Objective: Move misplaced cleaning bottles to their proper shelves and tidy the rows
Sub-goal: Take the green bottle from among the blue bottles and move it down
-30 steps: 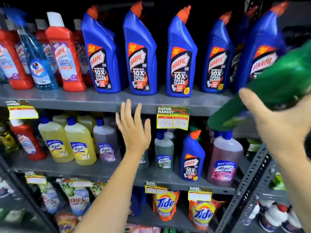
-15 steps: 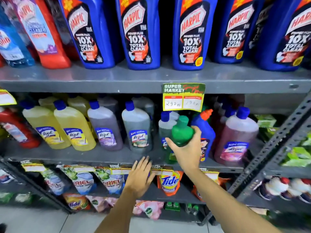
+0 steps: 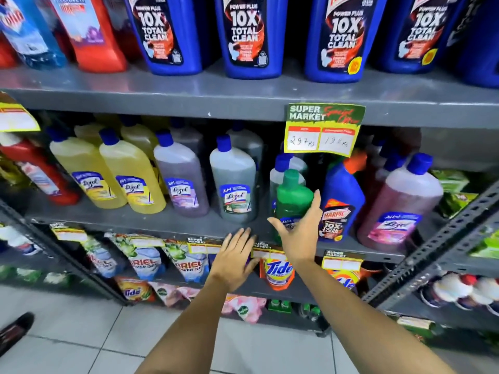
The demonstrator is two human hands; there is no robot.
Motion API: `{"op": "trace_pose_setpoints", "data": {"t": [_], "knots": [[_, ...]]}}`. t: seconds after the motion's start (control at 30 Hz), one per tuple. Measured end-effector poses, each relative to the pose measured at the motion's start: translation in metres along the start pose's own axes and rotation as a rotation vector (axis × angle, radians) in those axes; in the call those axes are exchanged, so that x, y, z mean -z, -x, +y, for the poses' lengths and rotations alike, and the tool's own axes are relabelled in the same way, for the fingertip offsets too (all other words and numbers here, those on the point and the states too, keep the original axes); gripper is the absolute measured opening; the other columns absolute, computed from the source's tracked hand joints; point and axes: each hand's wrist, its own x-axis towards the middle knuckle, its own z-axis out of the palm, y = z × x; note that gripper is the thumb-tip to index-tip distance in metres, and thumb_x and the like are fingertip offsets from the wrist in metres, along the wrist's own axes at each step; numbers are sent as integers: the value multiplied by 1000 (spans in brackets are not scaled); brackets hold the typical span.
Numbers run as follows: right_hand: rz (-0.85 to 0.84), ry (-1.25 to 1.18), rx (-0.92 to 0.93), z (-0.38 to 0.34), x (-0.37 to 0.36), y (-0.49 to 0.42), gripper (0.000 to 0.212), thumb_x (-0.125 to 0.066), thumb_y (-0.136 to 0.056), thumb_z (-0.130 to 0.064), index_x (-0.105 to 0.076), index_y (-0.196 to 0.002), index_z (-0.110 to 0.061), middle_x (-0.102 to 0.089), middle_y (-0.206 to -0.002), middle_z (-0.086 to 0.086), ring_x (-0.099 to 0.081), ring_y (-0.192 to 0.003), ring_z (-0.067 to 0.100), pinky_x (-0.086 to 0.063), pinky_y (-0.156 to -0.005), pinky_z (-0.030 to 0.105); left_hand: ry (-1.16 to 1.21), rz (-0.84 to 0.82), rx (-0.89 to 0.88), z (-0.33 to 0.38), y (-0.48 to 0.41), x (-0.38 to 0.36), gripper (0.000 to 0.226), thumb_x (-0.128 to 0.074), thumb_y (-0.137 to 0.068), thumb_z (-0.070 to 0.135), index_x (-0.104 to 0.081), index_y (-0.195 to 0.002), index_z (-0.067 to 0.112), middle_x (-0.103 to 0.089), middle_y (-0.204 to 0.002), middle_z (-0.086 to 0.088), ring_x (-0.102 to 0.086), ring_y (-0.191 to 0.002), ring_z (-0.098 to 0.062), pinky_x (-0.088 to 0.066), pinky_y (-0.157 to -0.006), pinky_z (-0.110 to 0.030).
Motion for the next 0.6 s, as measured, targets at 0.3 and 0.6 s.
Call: {"op": "trace_pose_setpoints", "data": {"t": [0.3,0.6], "knots": [[349,-56,53,11,36,52,90,-75,-77,-28,-26,-148,-2,-38,-146,19,-34,-138,29,-25,-117,35,-62,15,-2,-1,-1,-2,68,-16,-96,53,-30,-148,13,-26,-157,-8,-19,-145,-24,-10,-118,-42],[148,13,-165,59,68,-19,101,-86,-71,-13,-24,-151,-4,-37,-146,18,-40,-135,29,-32,-111,29,-79,16,34,3,0,-9,72,-11,-93,55,-22,-151,13,-19,-159,-8,-10,-147,-24,3,-117,-40]]}}
